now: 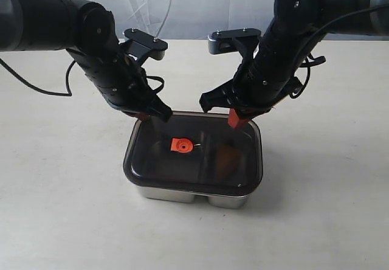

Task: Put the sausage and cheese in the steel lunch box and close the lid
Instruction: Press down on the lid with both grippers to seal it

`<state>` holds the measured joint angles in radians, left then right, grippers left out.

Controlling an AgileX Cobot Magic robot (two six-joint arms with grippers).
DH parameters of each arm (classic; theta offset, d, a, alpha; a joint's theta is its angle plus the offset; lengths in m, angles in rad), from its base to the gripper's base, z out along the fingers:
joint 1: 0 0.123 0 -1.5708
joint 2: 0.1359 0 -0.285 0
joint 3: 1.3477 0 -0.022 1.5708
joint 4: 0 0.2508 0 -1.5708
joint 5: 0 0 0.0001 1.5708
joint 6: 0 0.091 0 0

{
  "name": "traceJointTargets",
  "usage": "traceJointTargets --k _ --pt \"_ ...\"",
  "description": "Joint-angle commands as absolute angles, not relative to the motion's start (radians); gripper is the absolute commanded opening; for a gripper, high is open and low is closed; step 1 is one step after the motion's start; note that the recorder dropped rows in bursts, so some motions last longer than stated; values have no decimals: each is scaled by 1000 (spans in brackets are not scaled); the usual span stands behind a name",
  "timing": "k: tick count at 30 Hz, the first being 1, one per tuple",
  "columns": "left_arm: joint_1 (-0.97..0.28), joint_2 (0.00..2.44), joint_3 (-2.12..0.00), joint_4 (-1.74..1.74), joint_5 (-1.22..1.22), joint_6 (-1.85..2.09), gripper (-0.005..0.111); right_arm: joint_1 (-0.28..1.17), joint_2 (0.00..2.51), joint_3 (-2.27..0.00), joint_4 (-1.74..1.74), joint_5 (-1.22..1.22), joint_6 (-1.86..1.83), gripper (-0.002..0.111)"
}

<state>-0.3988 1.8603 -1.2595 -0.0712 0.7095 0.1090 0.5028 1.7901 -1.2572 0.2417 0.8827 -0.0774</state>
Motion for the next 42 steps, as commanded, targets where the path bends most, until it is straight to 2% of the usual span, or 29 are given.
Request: traceJointTargets --k 1,13,18,31,42 --pt "-401 1864 -1267 -90 714 113 0 498 1776 -1252 223 877 -78 -1" --pt "-399 1756 -1267 15 704 61 0 498 1787 -1252 185 868 -67 -1" --pt "-401 1703 -1265 -36 801 63 0 498 1809 -1252 161 877 -58 -1" --pt "-401 1717 -1196 -230 788 221 0 498 1811 -1252 159 904 -49 -1" --pt "-401 1803 -1182 -233 800 221 0 498 1813 -1252 161 907 -46 -1"
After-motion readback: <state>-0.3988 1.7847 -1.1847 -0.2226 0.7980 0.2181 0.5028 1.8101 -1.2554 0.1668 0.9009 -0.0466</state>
